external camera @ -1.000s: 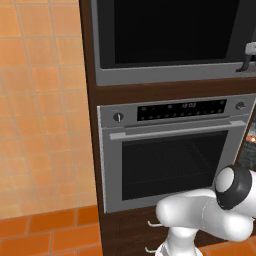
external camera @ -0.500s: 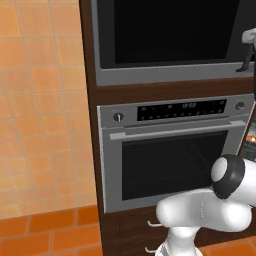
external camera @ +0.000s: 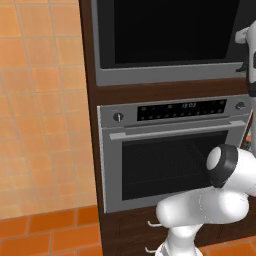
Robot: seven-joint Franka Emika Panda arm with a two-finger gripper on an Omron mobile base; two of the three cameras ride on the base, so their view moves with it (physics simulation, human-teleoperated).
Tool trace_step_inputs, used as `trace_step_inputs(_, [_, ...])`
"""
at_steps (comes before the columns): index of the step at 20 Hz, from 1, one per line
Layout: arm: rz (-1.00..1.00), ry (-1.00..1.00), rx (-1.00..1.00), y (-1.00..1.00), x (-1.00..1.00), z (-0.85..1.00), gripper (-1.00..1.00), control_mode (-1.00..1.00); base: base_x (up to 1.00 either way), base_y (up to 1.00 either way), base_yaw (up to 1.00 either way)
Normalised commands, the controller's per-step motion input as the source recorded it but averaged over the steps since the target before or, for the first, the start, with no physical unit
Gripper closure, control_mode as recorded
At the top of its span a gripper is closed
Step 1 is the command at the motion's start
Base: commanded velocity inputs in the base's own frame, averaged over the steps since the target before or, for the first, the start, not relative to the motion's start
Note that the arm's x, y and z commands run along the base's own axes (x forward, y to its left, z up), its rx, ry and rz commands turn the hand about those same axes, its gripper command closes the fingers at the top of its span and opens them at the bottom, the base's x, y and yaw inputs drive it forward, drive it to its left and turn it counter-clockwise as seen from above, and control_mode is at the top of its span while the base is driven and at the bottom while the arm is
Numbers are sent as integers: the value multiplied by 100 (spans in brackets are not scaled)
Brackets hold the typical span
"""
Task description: Open the microwave, place the bowl with waffle inside the microwave, then close the microwave door and turn it on.
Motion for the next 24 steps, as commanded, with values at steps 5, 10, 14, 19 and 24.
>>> trace_step_inputs(5, [0,8,0,0,26,-12,-100,-100,0,0,0])
trace_step_inputs(10, [0,-17,5,16,0,-41,-100,-100,0,0,0])
trace_step_inputs(14, [0,-8,4,24,6,-28,100,-100,0,0,0])
trace_step_inputs(19, [0,-3,0,37,4,-11,100,-100,0,0,0])
trace_step_inputs(24, [0,-3,0,62,-2,4,100,-100,0,0,0])
